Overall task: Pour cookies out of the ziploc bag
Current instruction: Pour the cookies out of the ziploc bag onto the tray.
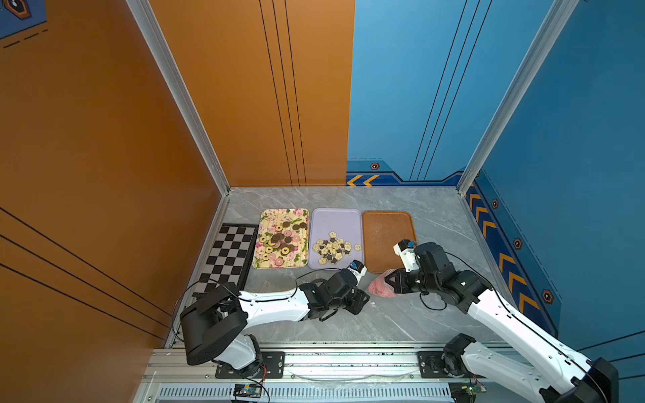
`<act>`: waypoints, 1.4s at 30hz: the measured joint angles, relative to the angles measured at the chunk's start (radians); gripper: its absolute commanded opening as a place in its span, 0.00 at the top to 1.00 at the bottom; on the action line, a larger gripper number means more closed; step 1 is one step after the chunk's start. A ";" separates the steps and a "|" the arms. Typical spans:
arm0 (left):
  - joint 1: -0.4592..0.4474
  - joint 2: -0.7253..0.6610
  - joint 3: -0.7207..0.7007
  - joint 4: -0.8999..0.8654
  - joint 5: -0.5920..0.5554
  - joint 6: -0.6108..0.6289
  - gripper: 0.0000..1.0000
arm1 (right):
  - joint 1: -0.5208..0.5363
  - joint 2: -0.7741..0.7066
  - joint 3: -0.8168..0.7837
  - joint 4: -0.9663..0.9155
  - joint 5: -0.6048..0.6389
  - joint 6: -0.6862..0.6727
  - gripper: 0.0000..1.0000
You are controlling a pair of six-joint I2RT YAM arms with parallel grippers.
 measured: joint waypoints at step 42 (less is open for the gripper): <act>0.082 -0.094 -0.042 0.071 0.052 0.670 0.71 | -0.012 -0.025 0.195 -0.081 -0.169 -0.025 1.00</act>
